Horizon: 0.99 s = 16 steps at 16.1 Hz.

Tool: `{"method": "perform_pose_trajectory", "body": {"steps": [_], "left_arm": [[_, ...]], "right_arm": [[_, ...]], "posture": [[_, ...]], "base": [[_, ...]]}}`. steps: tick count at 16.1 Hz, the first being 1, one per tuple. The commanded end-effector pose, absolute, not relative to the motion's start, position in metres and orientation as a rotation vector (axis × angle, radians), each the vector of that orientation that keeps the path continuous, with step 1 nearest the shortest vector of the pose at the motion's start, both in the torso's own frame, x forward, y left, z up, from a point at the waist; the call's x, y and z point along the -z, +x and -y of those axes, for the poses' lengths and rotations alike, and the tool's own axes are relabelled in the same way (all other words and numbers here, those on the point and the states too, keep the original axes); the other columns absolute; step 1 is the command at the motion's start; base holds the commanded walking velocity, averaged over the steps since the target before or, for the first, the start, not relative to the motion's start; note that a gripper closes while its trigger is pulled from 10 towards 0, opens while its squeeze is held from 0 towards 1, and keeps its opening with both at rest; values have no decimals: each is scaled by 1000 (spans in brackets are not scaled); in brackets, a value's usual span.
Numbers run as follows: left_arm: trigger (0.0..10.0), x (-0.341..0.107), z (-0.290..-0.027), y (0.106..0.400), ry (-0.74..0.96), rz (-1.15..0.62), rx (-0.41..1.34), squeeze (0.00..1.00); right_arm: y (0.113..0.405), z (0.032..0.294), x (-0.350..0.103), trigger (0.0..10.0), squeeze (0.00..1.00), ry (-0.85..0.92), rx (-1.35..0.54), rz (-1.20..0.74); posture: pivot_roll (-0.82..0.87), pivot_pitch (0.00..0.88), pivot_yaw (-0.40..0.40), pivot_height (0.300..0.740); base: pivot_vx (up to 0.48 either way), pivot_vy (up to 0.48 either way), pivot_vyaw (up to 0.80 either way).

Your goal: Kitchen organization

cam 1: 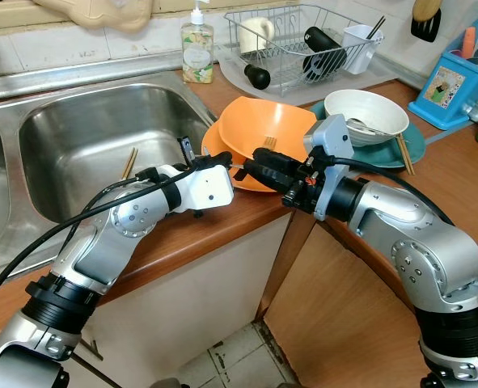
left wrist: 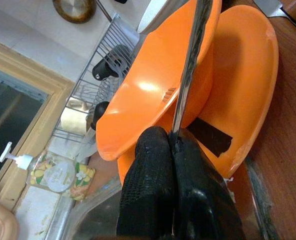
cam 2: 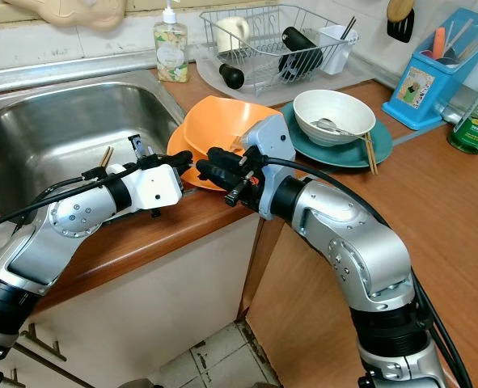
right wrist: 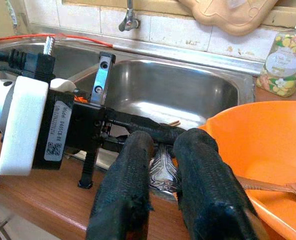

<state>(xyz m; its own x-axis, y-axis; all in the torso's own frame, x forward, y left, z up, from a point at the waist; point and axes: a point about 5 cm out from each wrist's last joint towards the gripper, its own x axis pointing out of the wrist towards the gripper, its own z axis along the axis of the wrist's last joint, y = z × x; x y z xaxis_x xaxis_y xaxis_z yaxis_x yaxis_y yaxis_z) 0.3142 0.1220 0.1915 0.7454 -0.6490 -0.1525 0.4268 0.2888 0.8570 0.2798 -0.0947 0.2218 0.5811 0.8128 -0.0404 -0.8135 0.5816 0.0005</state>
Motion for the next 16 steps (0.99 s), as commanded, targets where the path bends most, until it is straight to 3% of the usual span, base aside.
{"method": "perform_pose_trajectory", "body": {"steps": [1, 2, 3, 10, 14, 15, 16], "left_arm": [[0, -200, -130, 321, 1081, 248, 676, 0], [0, -201, -134, 322, 1085, 241, 662, 0], [0, -201, -141, 324, 1093, 226, 636, 0], [0, -194, -221, 349, 1211, -91, 346, 0], [1529, -182, -243, 367, 1203, -239, 250, 0], [2980, -179, -244, 368, 1202, -251, 249, 0], [10000, -173, -245, 370, 1196, -285, 253, 0]], "right_arm": [[280, 94, -229, 10000, 1000, -34, -954, -3], [281, 95, -229, 10000, 569, -50, -941, 5], [281, 95, -229, 10000, 0, -59, -936, 10], [275, 89, -214, 10000, 0, -144, -941, -26], [273, 81, -202, 10000, 0, -216, -942, -49], [273, 81, -201, 10000, 0, -222, -941, -53], [273, 80, -199, 10000, 0, -232, -935, -57]], "posture": [[-119, 0, -38, 740], [-119, 0, -38, 740], [-124, 0, -33, 740], [-121, 0, -27, 740], [-123, 0, -27, 740], [-123, 0, -27, 740], [-127, 0, -24, 740]], "base": [[0, 0, 0], [0, 0, 0], [0, 0, 0], [0, 0, 0], [0, 0, 0], [0, 0, 0], [0, 0, 0]]}}
